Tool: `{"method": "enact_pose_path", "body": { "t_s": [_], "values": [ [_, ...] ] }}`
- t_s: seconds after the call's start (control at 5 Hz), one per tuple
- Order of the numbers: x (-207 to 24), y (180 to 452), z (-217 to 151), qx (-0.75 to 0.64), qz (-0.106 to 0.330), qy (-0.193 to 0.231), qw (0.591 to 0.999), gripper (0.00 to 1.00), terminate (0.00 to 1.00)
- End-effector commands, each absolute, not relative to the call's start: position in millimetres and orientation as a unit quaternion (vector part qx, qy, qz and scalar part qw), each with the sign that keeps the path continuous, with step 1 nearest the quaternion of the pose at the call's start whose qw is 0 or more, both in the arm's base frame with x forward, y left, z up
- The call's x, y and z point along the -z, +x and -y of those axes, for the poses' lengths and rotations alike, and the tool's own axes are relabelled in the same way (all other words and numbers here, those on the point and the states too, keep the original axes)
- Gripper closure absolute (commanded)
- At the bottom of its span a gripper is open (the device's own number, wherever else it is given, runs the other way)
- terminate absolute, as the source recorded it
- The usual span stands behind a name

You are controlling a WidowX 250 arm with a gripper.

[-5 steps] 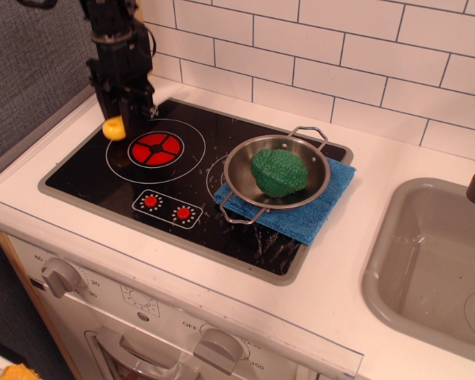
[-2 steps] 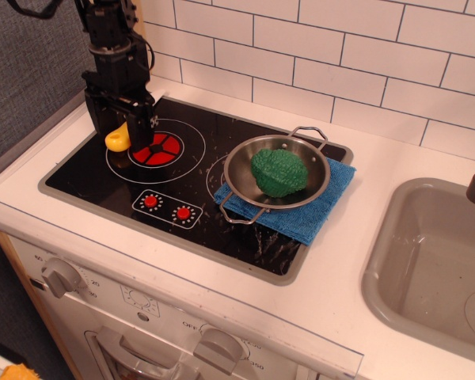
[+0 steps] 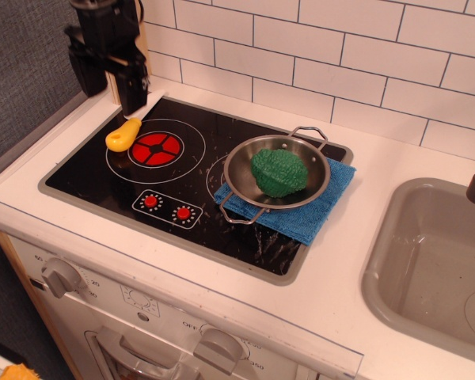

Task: PLACE THE KNIFE VERTICALLY AT THE LEFT SIDE OF THE STOVE

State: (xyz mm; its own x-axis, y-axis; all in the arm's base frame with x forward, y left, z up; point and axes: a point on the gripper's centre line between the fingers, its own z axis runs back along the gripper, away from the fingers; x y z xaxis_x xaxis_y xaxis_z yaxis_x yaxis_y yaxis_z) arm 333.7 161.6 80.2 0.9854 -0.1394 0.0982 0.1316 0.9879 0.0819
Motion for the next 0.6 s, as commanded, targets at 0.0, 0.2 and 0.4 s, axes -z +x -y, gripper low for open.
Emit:
{"method": "enact_pose_path", "body": {
  "t_s": [0.0,0.2,0.4],
  "values": [
    [-103.3,330.9,-147.0,0.037,0.066,0.02,0.997,0.0,0.0],
    [-103.3,330.9,-147.0,0.037,0.066,0.02,0.997,0.0,0.0],
    [-103.3,330.9,-147.0,0.037,0.066,0.02,0.997,0.0,1.0]
  ]
}}
